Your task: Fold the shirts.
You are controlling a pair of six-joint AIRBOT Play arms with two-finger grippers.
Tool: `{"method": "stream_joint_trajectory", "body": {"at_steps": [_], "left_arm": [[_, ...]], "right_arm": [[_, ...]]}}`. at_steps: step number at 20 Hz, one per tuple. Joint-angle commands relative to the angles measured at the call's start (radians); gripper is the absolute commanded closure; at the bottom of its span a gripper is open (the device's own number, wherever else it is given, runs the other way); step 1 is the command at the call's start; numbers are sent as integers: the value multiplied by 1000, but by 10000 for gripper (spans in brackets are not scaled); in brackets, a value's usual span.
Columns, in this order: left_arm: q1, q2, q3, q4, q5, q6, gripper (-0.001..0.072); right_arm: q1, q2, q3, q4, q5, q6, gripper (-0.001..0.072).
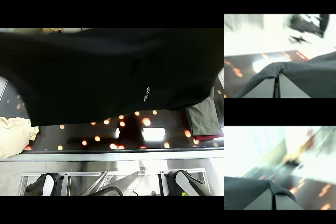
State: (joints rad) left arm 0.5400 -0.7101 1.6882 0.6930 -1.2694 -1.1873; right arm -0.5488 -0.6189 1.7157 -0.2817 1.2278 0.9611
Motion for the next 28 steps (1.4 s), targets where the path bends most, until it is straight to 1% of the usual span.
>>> {"method": "stream_joint_trajectory", "body": {"at_steps": [1, 2, 3, 4, 5, 6, 8, 10, 11, 12, 15, 18, 21, 24, 25, 26, 28], "left_arm": [[36, -4, 78, 50, -36, -10, 694], [-8, -40, 63, 48, -61, -8, 694], [-65, -84, 39, 49, -93, 3, 694], [-119, -128, 7, 49, -101, 8, 694], [-177, -175, -39, 52, -87, 34, 694], [-225, -221, -84, 69, -58, 42, 695], [-319, -343, -171, 169, 34, 45, 694], [-361, -473, -248, 220, 113, 46, 694], [-369, -553, -281, 234, 156, 47, 694], [-371, -640, -302, 231, 192, 56, 694], [-370, -880, -290, 233, 253, 88, 694], [-373, -1080, -137, 232, 225, 86, 694], [-379, -1184, 51, 236, 196, 59, 694], [-380, -1231, 191, 338, 120, -28, 694], [-381, -1233, 211, 363, 87, -37, 694], [-381, -1232, 222, 372, 54, -44, 694], [-383, -1232, 238, 390, -22, -67, 694]], "right_arm": [[-3, 96, 0, -130, -140, -29, 681], [-2, 64, -16, -128, -116, -4, 681], [-2, 18, -40, -125, -72, 30, 681], [-1, -40, -76, -111, -11, 40, 682], [9, -95, -123, -75, 32, 32, 682], [42, -156, -190, -36, 45, -15, 683], [159, -274, -317, -42, -24, -98, 682], [259, -419, -386, -93, -135, -170, 683], [291, -510, -388, -113, -187, -174, 683], [304, -593, -388, -100, -229, -183, 683], [310, -825, -352, -36, -286, -233, 683], [299, -976, -219, -35, -293, -231, 683], [289, -1041, -61, -39, -288, -200, 683], [272, -1032, -24, -59, -254, -171, 683], [262, -1023, -25, -117, -226, -144, 684], [259, -1014, -25, -195, -196, -93, 684], [264, -998, -25, -385, -139, -7, 685]]}}
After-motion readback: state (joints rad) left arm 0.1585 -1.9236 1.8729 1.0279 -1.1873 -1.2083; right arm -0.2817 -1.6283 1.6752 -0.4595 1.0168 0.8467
